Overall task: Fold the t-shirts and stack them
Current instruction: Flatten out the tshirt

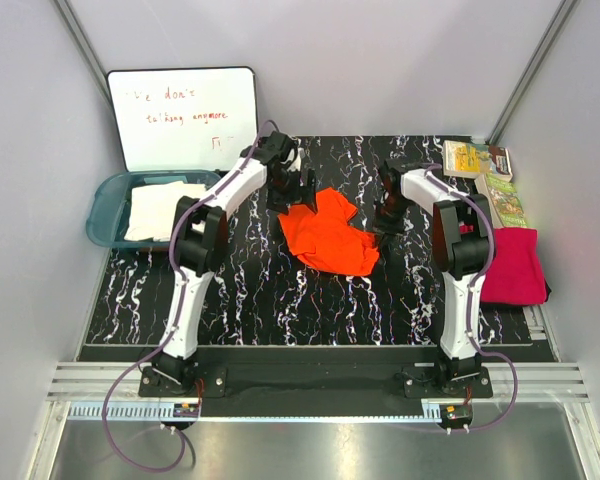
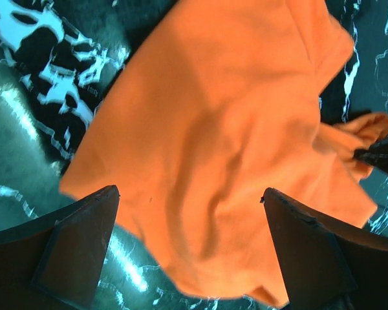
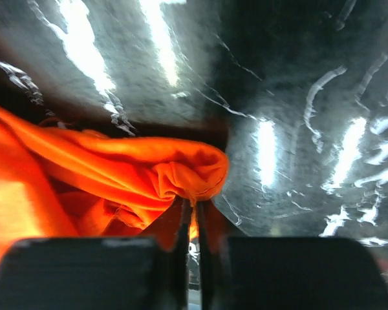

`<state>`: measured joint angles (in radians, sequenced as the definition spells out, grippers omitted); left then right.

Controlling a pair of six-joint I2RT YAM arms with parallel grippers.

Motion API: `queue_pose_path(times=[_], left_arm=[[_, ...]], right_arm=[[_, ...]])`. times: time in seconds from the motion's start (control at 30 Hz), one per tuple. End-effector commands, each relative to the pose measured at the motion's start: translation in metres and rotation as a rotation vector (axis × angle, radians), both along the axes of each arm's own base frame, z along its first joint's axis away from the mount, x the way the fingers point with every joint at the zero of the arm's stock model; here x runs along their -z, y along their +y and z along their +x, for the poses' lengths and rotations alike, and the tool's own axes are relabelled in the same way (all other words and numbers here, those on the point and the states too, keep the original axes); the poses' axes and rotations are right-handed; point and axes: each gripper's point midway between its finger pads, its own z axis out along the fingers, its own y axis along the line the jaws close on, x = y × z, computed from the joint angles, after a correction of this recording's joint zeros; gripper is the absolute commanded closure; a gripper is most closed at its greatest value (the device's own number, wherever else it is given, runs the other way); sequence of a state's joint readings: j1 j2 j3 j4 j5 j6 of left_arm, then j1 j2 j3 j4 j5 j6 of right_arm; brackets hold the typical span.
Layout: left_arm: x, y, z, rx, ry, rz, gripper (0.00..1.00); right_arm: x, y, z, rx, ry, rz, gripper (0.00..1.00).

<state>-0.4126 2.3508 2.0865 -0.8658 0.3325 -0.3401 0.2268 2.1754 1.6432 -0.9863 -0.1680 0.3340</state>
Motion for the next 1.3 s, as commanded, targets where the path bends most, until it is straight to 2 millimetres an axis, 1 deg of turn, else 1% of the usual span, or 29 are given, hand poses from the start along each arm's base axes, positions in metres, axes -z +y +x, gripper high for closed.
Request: queue_pose_path(times=[0.0,0.07,0.17,0.23,0.27,0.33,0.37,0.4,0.43,0.47,0.53,0.6,0.63,0.7,0.73,0.8,0.83,0.9,0.93,0.97,1.0,1.03,1.07,1.1,1.13,1.17,1.2,1.23,1.27], left_arm=[[-0.005,-0.021,0.014,-0.021,0.006,-0.083,0.01],[-0.027,-0.035,0.019,0.006,-0.040,-0.125,0.01],[-0.055,-0.053,0.011,0.060,-0.087,-0.179,0.01],[-0.060,-0.063,0.000,0.101,-0.098,-0.186,0.01],[-0.054,-0.068,-0.009,0.123,-0.084,-0.180,0.01],[-0.046,-0.074,-0.020,0.156,-0.042,-0.204,0.22],[-0.031,-0.077,-0.027,0.168,-0.001,-0.200,0.35],[-0.025,-0.077,-0.031,0.173,0.020,-0.198,0.54],[-0.019,-0.077,-0.034,0.173,0.036,-0.191,0.88],[-0.010,-0.074,-0.038,0.166,0.069,-0.170,1.00],[-0.004,-0.066,-0.037,0.149,0.069,-0.121,1.00],[-0.010,-0.059,-0.034,0.142,0.041,-0.091,1.00],[-0.012,-0.052,-0.028,0.118,0.012,-0.056,1.00],[-0.036,-0.040,-0.019,0.076,-0.055,-0.030,1.00],[-0.056,-0.029,-0.012,0.038,-0.115,-0.005,1.00],[-0.078,-0.007,0.001,-0.034,-0.185,0.034,1.00],[-0.102,0.001,0.002,-0.058,-0.234,0.029,1.00],[-0.127,0.016,0.006,-0.096,-0.316,0.056,1.00],[-0.147,0.024,-0.003,-0.103,-0.359,0.055,1.00],[-0.156,0.026,-0.006,-0.102,-0.394,0.053,1.00],[-0.163,0.032,-0.011,-0.115,-0.419,0.069,1.00],[-0.188,0.038,-0.022,-0.115,-0.477,0.058,1.00],[-0.171,0.039,-0.037,-0.094,-0.451,0.082,1.00],[-0.169,0.039,-0.048,-0.077,-0.444,0.082,1.00],[-0.172,0.041,-0.064,-0.062,-0.441,0.071,1.00],[-0.143,0.042,-0.087,-0.033,-0.364,0.097,1.00],[-0.128,0.043,-0.105,-0.020,-0.310,0.102,1.00],[-0.121,0.045,-0.125,-0.027,-0.265,0.094,1.00],[-0.085,0.049,-0.157,0.004,-0.154,0.124,1.00]], right_arm=[[-0.005,0.020,0.030,0.012,-0.090,0.093,1.00],[-0.012,0.020,0.040,0.002,-0.122,0.085,1.00],[-0.034,0.015,0.055,0.002,-0.200,0.057,1.00],[-0.049,0.013,0.062,-0.004,-0.242,0.046,1.00],[-0.059,0.013,0.069,-0.004,-0.271,0.043,1.00],[-0.071,0.008,0.076,-0.005,-0.305,0.017,1.00],[-0.083,0.008,0.085,-0.006,-0.341,0.012,1.00],[-0.089,0.006,0.091,-0.015,-0.365,-0.003,1.00],[-0.104,0.006,0.100,-0.020,-0.401,-0.006,1.00],[-0.113,0.005,0.106,-0.023,-0.425,-0.017,1.00],[-0.137,-0.002,0.120,-0.031,-0.486,-0.054,1.00],[-0.154,-0.006,0.127,-0.020,-0.525,-0.064,1.00],[-0.171,-0.006,0.130,-0.012,-0.564,-0.055,1.00],[-0.187,-0.013,0.132,0.009,-0.608,-0.083,1.00],[-0.201,-0.014,0.130,0.013,-0.637,-0.084,1.00],[-0.222,-0.022,0.125,0.028,-0.683,-0.114,1.00],[-0.222,-0.026,0.122,0.036,-0.681,-0.126,1.00],[-0.234,-0.036,0.114,0.058,-0.703,-0.162,1.00],[-0.222,-0.040,0.107,0.059,-0.672,-0.176,1.00],[-0.219,-0.046,0.102,0.072,-0.662,-0.190,1.00],[-0.225,-0.050,0.097,0.090,-0.684,-0.190,1.00],[-0.200,-0.056,0.085,0.093,-0.623,-0.211,1.00],[-0.193,-0.064,0.079,0.112,-0.608,-0.208,1.00],[-0.192,-0.067,0.074,0.133,-0.614,-0.196,1.00],[-0.166,-0.071,0.059,0.130,-0.545,-0.201,1.00],[-0.157,-0.075,0.051,0.137,-0.517,-0.194,1.00],[-0.149,-0.078,0.045,0.140,-0.497,-0.198,1.00],[-0.130,-0.079,0.031,0.132,-0.438,-0.204,1.00],[-0.121,-0.078,0.024,0.123,-0.410,-0.195,1.00]])
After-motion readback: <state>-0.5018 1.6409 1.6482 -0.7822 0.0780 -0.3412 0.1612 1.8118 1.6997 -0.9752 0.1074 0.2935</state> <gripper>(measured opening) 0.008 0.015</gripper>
